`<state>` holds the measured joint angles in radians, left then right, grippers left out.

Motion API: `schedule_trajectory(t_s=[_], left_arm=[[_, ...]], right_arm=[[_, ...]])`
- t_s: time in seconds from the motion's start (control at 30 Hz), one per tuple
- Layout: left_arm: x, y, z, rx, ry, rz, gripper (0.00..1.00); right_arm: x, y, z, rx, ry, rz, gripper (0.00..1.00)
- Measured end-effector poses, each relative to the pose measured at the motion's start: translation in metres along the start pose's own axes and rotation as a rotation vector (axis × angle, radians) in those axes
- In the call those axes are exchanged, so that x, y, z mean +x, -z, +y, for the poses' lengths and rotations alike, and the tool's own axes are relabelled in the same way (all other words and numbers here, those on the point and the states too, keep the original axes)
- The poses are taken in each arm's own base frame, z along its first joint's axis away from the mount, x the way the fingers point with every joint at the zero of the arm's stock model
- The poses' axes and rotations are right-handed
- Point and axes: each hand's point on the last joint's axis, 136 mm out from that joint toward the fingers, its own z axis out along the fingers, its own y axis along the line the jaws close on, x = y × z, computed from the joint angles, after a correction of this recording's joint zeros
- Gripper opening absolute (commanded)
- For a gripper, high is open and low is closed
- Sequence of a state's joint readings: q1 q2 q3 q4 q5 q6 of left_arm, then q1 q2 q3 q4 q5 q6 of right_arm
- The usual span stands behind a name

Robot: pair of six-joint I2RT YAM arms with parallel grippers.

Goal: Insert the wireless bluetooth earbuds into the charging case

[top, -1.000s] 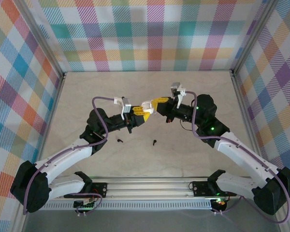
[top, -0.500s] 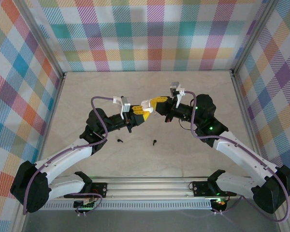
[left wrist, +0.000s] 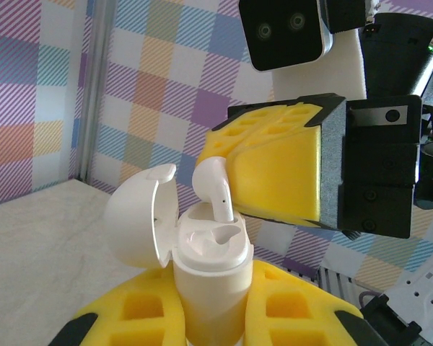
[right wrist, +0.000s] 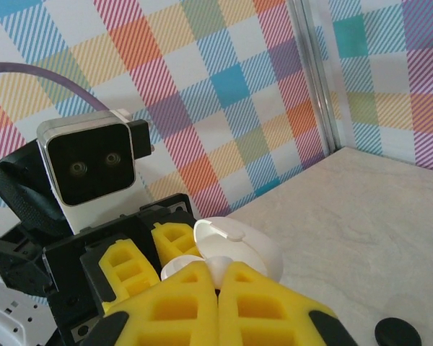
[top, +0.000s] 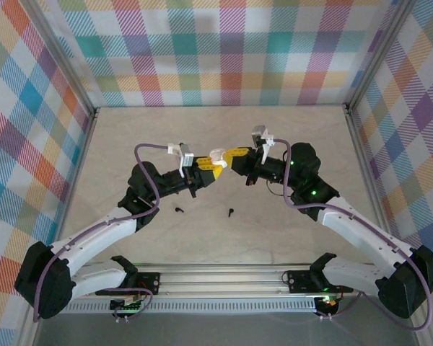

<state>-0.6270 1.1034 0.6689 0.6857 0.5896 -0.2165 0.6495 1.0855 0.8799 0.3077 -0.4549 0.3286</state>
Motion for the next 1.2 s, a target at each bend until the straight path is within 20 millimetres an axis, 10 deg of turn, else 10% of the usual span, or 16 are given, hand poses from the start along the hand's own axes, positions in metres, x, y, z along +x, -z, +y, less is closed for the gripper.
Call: schedule_trajectory(t_s=[0.23, 0.8, 1.07, 1.2], left_arm=[[0.001, 0.002, -0.001, -0.004, -0.008, 0.01, 0.0], [0.001, 0.012, 0.0, -0.05, -0.103, 0.023, 0.0], [0.028, 0.02, 0.007, -0.09, -0.112, 0.103, 0.0], [0.055, 0.029, 0.015, -0.127, -0.115, 0.172, 0.0]], right_arm=[[0.011, 0.0, -0.003, 0.014, -0.032, 0.055, 0.41], [-0.028, 0.006, 0.002, 0.109, -0.072, 0.091, 0.47], [-0.005, -0.026, -0.057, 0.3, -0.188, 0.235, 0.5], [0.03, -0.037, -0.116, 0.488, -0.317, 0.371, 0.33]])
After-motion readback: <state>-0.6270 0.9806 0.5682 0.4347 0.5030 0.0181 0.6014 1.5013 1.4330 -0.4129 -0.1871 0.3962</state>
